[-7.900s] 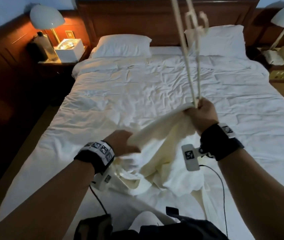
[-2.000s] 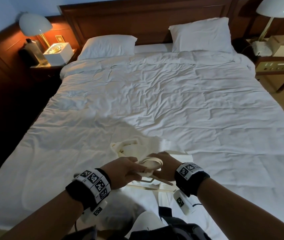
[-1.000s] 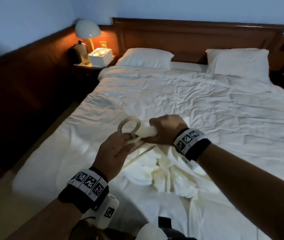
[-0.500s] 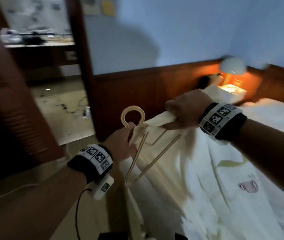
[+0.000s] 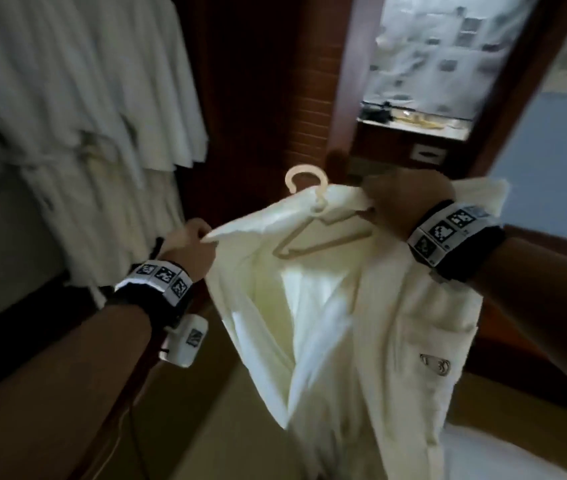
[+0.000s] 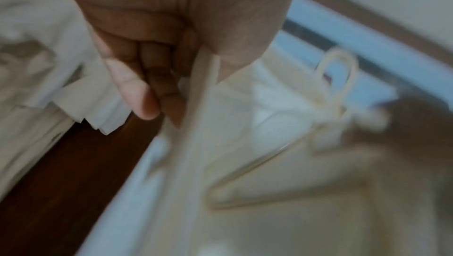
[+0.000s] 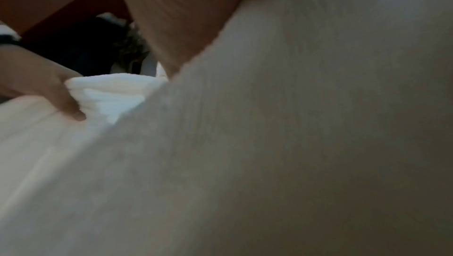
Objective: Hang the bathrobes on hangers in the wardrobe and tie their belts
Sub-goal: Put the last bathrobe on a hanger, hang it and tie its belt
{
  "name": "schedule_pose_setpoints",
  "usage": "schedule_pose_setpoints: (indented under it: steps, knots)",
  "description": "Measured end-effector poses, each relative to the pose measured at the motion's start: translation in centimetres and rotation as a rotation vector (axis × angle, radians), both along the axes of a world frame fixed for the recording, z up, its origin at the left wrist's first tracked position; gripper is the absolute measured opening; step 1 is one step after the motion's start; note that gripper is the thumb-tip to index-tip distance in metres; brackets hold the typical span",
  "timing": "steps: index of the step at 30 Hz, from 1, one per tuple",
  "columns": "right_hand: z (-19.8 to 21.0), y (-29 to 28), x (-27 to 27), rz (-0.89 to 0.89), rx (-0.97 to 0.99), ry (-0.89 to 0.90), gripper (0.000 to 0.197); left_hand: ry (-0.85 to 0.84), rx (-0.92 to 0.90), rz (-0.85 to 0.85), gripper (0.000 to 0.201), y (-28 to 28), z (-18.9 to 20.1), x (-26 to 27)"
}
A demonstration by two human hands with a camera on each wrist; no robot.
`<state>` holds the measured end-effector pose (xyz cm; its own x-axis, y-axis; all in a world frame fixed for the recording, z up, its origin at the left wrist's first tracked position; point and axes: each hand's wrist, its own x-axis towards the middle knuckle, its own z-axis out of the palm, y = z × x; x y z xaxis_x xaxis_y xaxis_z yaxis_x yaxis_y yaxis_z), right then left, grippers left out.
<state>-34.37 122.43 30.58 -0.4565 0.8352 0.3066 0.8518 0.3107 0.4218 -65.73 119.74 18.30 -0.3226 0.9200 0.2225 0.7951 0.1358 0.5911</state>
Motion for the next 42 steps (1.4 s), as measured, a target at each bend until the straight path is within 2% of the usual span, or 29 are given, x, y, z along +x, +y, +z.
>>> schedule_pose_setpoints:
  steps: [3,4,6,8,9,10,11,13,15,16,18,20,22,24,26,28,34,39,42]
  knots:
    - [1.3,6.6,-5.4,0.035,-0.017,0.253,0.046,-0.111,0.316,0.098,0.002,2.3,4.3,-0.7]
    - [1.8,8.4,-7.4,0.066,-0.028,0.341,0.050,-0.112,0.395,0.101,0.009,2.9,5.7,0.1]
    - [2.7,11.2,-11.3,0.183,-0.067,0.479,0.054,-0.132,0.399,0.046,0.027,4.4,7.7,1.1]
    - [3.8,14.0,-14.3,0.291,-0.163,0.634,0.058,-0.302,0.306,-0.152,0.040,6.7,10.0,0.0]
    - [4.3,15.5,-15.2,0.329,-0.230,0.715,0.058,-0.333,0.282,-0.208,0.042,7.6,11.2,-1.4]
    - [4.8,17.2,-15.9,0.365,-0.295,0.794,0.058,-0.267,0.320,-0.206,0.039,8.5,12.6,-3.2]
    - [5.4,19.0,-16.6,0.406,-0.344,0.869,0.060,-0.117,0.410,-0.157,0.036,9.2,14.2,-5.2]
    - [6.5,22.5,-18.4,0.490,-0.429,0.997,0.062,0.291,0.551,0.049,0.040,10.7,16.9,-10.2]
    - [7.7,25.3,-21.3,0.585,-0.519,1.056,0.063,0.603,0.427,0.181,0.046,12.0,19.4,-14.2]
    - [8.4,26.3,-23.1,0.629,-0.557,1.053,0.064,0.678,0.312,0.217,0.045,12.6,20.4,-16.0]
    - [9.7,27.8,-27.0,0.705,-0.622,1.024,0.062,0.670,0.146,0.247,0.042,13.6,21.9,-19.2]
    - [11.3,29.8,-31.7,0.819,-0.683,0.977,0.053,0.626,0.102,0.308,0.046,14.5,23.3,-23.6]
    - [13.0,31.8,-36.7,0.952,-0.741,0.909,0.039,0.652,0.087,0.379,0.057,14.9,24.8,-28.4]
    - [14.2,33.8,-41.9,1.033,-0.757,0.790,0.026,0.675,0.041,0.467,0.054,15.2,26.0,-33.1]
    - [15.0,36.0,-47.2,1.055,-0.617,0.604,0.024,0.685,-0.029,0.555,0.042,16.2,27.0,-37.8]
    - [15.4,38.2,-52.3,1.031,-0.485,0.522,0.030,0.693,-0.075,0.626,0.041,18.1,27.7,-42.6]
    - [18.8,44.5,-65.6,0.883,-0.250,0.517,0.042,0.573,-0.144,0.703,0.051,26.9,29.5,-55.3]
    - [24.1,45.9,-74.5,0.884,-0.040,0.547,0.039,0.681,-0.157,0.785,0.049,30.3,34.9,-65.9]
    - [27.1,45.3,-78.8,0.922,-0.021,0.563,0.039,0.665,-0.111,0.852,0.045,30.9,37.5,-70.0]
